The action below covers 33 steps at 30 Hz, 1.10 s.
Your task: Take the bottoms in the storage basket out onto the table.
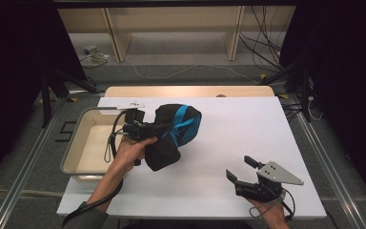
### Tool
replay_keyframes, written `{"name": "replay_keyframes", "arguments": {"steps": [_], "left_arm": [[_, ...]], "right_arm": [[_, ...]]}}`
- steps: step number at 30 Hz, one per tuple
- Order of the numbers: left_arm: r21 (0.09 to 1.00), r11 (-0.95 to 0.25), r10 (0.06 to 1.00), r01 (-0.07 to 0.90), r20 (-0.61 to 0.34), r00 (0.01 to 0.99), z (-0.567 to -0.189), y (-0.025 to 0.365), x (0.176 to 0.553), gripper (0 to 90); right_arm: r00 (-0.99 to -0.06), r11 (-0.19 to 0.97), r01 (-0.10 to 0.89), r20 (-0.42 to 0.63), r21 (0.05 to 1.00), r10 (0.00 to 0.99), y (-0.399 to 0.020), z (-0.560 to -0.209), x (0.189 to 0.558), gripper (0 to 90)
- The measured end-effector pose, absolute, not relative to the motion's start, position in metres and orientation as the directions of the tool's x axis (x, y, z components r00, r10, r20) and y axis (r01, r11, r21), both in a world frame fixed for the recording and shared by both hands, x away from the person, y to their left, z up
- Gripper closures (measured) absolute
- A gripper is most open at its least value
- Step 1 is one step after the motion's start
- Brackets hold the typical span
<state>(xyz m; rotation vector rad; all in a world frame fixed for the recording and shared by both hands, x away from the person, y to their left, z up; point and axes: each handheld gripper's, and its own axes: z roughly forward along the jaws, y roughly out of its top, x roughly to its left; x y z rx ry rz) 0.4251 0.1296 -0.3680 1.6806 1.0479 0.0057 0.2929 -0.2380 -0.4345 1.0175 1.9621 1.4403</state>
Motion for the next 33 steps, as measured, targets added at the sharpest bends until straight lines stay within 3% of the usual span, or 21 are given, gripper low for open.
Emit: {"name": "replay_keyframes", "arguments": {"steps": [33], "left_arm": [[0.749, -0.068, 0.605, 0.659, -0.494, 0.624, -0.390, 0.085, 0.434, 75.4]], "right_arm": [[-0.594, 0.160, 0.275, 0.036, 0.948, 0.804, -0.239, -0.434, 0.293, 20.9]]}}
